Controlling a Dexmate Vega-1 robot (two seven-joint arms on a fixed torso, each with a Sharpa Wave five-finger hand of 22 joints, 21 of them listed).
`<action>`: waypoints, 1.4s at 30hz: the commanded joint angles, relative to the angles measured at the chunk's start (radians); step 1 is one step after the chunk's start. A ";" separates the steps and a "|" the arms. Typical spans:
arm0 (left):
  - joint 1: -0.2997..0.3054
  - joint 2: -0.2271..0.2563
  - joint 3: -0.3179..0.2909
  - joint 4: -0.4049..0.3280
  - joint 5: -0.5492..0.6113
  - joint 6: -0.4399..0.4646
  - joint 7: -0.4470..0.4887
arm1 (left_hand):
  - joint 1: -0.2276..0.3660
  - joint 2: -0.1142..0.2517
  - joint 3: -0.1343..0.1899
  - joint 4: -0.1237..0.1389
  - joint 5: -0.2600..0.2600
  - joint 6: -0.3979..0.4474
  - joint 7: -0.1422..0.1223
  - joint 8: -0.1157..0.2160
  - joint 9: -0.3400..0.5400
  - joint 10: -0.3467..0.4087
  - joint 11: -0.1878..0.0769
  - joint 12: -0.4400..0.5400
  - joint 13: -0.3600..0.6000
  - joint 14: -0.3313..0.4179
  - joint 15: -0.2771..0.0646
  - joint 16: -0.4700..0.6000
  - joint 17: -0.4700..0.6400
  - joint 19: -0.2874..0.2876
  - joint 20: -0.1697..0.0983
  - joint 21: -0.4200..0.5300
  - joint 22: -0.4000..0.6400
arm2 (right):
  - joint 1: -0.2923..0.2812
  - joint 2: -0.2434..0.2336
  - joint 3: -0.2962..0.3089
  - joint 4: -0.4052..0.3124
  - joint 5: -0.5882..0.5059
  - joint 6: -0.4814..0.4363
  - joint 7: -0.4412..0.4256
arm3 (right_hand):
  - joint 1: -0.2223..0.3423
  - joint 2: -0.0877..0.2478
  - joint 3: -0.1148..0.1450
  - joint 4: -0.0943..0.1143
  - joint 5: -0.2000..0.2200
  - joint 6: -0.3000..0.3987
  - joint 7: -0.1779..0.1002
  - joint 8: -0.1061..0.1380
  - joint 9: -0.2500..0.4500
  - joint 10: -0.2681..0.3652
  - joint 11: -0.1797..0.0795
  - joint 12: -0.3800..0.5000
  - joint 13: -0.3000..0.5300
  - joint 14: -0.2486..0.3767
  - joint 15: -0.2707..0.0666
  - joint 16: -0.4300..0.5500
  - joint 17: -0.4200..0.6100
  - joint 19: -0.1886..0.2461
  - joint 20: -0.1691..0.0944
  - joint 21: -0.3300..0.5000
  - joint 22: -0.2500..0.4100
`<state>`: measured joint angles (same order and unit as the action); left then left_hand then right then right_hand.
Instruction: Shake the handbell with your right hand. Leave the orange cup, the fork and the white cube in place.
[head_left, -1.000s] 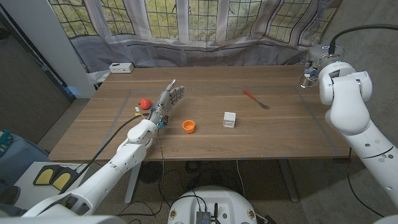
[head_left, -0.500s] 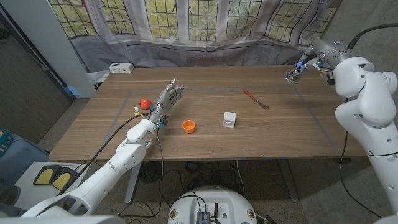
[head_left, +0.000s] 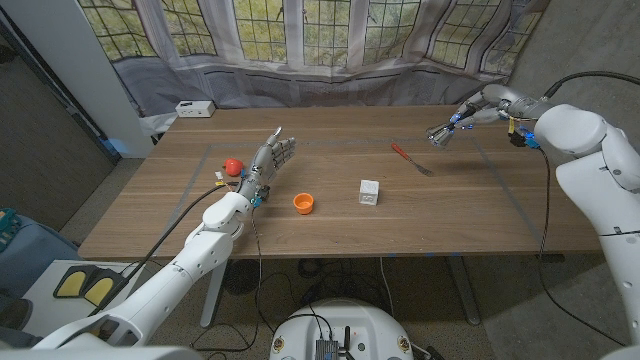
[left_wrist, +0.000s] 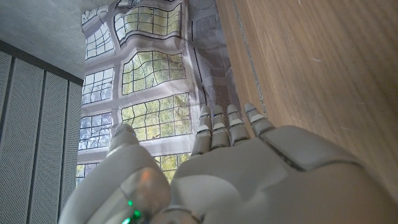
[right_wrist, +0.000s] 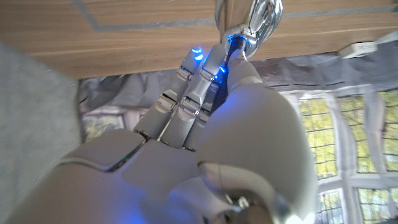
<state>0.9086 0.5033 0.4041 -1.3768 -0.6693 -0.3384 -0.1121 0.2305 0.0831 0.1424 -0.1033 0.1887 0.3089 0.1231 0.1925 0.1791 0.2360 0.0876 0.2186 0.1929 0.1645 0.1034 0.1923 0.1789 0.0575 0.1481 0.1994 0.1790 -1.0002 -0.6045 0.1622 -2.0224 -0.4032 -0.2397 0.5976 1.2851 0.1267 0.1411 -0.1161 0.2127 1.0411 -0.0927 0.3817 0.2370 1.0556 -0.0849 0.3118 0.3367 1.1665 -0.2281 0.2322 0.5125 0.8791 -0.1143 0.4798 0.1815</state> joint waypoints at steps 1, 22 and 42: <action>0.001 -0.002 0.001 0.002 -0.002 0.000 -0.001 | -0.001 0.009 0.009 0.000 -0.004 0.009 0.001 0.000 0.003 0.009 -0.003 -0.003 0.006 0.006 0.002 -0.002 0.002 -0.003 0.002 0.000 0.002 | 0.055 -0.051 -0.095 0.155 1.366 0.155 0.037 | 0.000 0.010 -0.005 0.004 -0.003 0.006 0.007 -0.004 0.002 0.020 0.021 0.002 0.036 -0.005 0.003 -0.002 0.004 0.002 -0.045 0.004 0.003; 0.001 -0.005 0.004 0.002 -0.004 0.003 -0.002 | -0.001 0.010 0.011 -0.001 -0.004 0.013 0.002 0.000 0.003 0.014 -0.001 -0.001 0.006 0.007 0.002 -0.002 0.002 -0.002 0.002 0.000 0.002 | 0.053 -0.097 -0.178 0.210 1.574 0.247 0.045 | -0.001 0.013 -0.008 0.005 -0.011 0.009 0.004 -0.008 0.003 0.026 0.019 -0.002 0.036 -0.007 0.004 -0.001 0.006 0.003 -0.042 0.009 0.002; -0.002 0.007 -0.001 -0.005 0.002 0.011 0.005 | -0.002 0.010 0.012 -0.001 -0.004 0.013 0.003 0.000 0.003 0.014 0.002 -0.002 0.006 0.007 0.003 -0.002 0.002 -0.001 0.001 0.001 0.002 | -0.133 -0.473 -0.154 -0.167 0.508 0.220 -0.568 | -0.004 0.013 -0.011 0.005 -0.013 0.009 0.001 -0.013 0.003 0.025 0.021 -0.006 0.040 -0.009 0.003 -0.003 0.003 -0.002 -0.039 0.010 0.001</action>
<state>0.9091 0.5031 0.4066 -1.3761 -0.6713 -0.3350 -0.1120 0.2305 0.0831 0.1457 -0.1066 0.1847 0.3146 0.1249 0.1925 0.1790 0.2468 0.0874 0.2187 0.1979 0.1644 0.1033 0.1923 0.1789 0.0575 0.1481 0.1994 0.1790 -1.0530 -0.9209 0.0095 -2.0142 0.6195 0.0861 0.2823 1.2803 0.1306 0.1310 -0.1102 0.1971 1.0430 -0.0911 0.3748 0.2372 1.0590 -0.0827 0.3000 0.3579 1.1602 -0.2235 0.2322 0.5143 0.8790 -0.1143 0.4843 0.1816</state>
